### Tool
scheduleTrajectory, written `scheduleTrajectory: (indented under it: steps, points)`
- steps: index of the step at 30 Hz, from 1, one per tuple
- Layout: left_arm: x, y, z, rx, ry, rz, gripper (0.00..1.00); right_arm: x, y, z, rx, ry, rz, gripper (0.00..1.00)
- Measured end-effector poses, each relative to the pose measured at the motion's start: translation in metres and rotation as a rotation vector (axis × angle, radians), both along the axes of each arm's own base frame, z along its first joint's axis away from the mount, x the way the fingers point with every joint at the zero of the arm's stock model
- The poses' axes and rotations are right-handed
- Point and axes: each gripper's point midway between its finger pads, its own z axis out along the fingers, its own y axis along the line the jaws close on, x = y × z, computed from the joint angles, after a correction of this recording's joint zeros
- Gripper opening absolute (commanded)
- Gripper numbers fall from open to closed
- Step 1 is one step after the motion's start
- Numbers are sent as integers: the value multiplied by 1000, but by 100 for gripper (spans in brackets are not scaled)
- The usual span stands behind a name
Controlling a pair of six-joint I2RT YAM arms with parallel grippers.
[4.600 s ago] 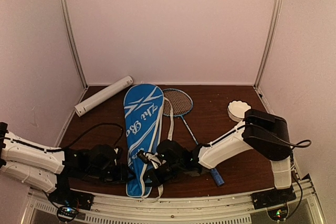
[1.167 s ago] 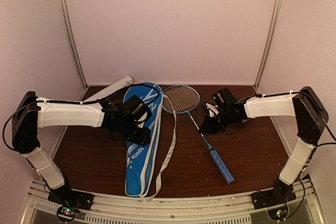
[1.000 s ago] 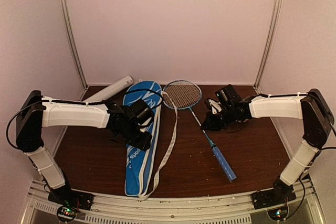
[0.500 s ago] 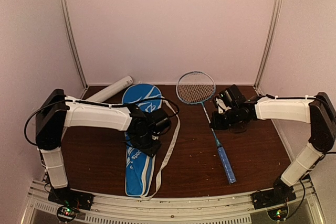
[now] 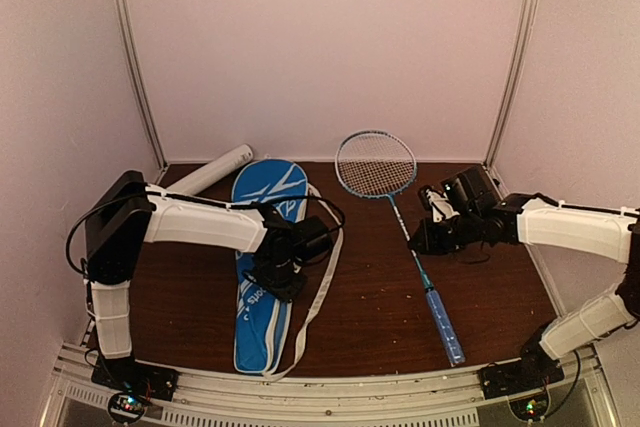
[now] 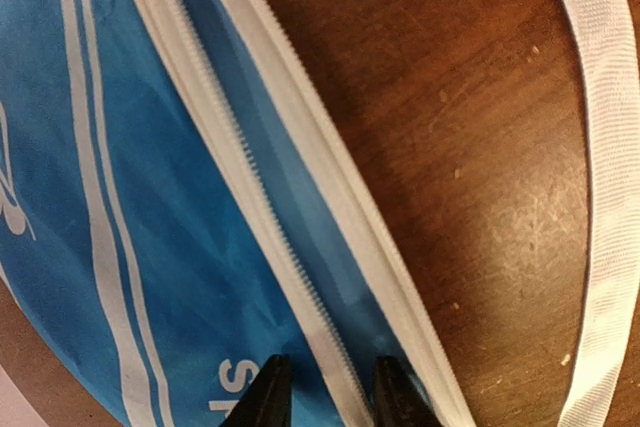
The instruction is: Pack up the badminton gear
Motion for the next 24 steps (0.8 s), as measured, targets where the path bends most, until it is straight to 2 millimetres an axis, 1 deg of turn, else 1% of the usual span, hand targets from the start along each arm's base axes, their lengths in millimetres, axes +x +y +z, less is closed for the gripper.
scheduleTrajectory:
  steps: [3, 4, 8, 16, 20, 24]
  points:
    - [0, 1, 1, 2, -2, 6, 2, -12, -3, -3, 15, 13, 10, 0]
    - [0, 1, 1, 2, -5, 14, 0, -16, -4, -3, 21, 15, 14, 0]
    - [1, 3, 12, -15, -21, 32, 0, -36, -8, -8, 47, 33, 29, 0]
    - [5, 3, 58, -126, -106, 84, 0, -76, -9, -23, 78, 84, 73, 0]
    - [7, 5, 78, -176, -150, 104, 0, -98, -1, -29, 91, 111, 123, 0]
    - [9, 4, 90, -211, -175, 108, 0, -123, 13, -37, 99, 141, 187, 0]
